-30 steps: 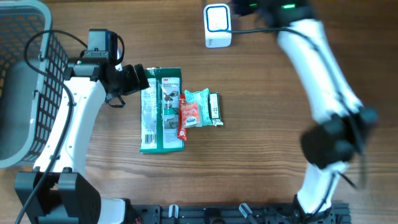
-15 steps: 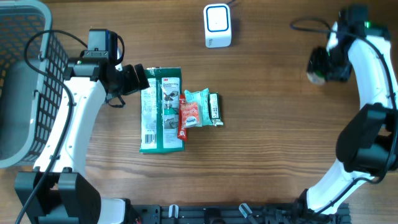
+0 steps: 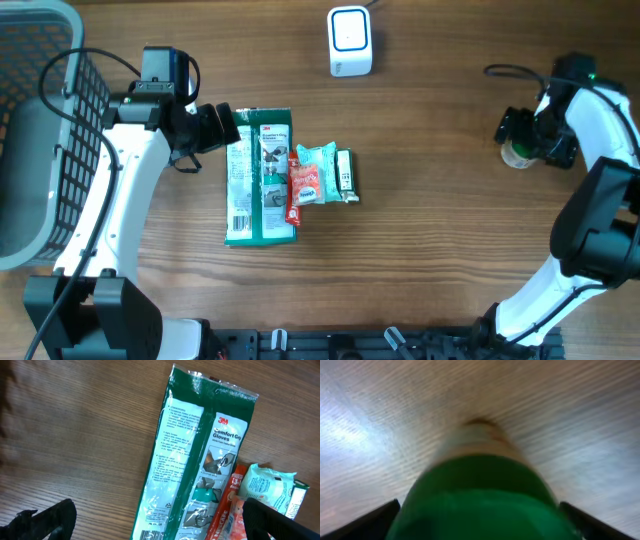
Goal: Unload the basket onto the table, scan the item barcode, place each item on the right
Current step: 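Move the jar to the table's right side and release it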
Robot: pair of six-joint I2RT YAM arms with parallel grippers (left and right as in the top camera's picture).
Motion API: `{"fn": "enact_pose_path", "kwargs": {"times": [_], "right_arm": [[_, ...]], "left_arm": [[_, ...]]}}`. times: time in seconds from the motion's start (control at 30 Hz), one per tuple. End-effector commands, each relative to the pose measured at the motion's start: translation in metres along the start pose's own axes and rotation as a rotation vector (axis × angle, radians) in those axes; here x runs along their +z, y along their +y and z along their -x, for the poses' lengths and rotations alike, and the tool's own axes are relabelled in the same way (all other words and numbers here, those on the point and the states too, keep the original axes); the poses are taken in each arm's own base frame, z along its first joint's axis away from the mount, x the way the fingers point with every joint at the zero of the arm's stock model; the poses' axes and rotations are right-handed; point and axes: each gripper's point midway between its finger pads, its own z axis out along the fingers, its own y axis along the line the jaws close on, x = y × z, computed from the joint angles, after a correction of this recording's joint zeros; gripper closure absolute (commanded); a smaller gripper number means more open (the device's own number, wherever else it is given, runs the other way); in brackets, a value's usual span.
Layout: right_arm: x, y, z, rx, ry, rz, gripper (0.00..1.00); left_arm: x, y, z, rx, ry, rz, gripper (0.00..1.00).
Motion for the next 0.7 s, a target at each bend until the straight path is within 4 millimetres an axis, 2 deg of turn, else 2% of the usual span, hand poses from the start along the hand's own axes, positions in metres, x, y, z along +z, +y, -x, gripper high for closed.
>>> {"fn": "enact_pose_path", "kwargs": {"times": [0.0,0.03,0.1,0.13,0.23,0.4,0.5,0.57,0.67], "right_arm": [[-0.077,0.005,0.032,0.018,-0.157,0.043,0.0],[-0.091,0.016,0.031,0.007,-0.158,0.104,0.01],[-0.115,0.049,0.021,-0.06,-0.149,0.266,0.11],[-0.13,0.078,0.007,-0.141,-0.13,0.392,0.2],[-0.137,0.113,-0.02,-0.233,-0.064,0.48,0.31],[-0.118,0.176,-0.076,-0.418,0.044,0.485,0.32],[-0.1,0.221,-0.11,-0.519,0.055,0.493,0.32],[-0.086,0.243,-0.126,-0.568,0.031,0.466,0.32],[-0.067,0.262,-0.145,-0.633,-0.03,0.393,0.33]], "left_arm": [[-0.002,0.0,0.003,0.018,-0.011,0.009,0.0],[-0.002,0.0,0.003,0.018,-0.011,0.009,0.0],[-0.002,0.0,0.003,0.018,-0.011,0.009,0.0],[-0.002,0.0,0.003,0.018,-0.011,0.009,0.0],[-0.002,0.0,0.003,0.018,-0.011,0.009,0.0],[-0.002,0.0,0.003,0.018,-0.011,0.009,0.0],[-0.002,0.0,0.003,0.018,-0.011,0.009,0.0],[-0.002,0.0,0.003,0.018,-0.011,0.009,0.0],[-0.002,0.0,0.003,0.018,-0.011,0.009,0.0]]}}
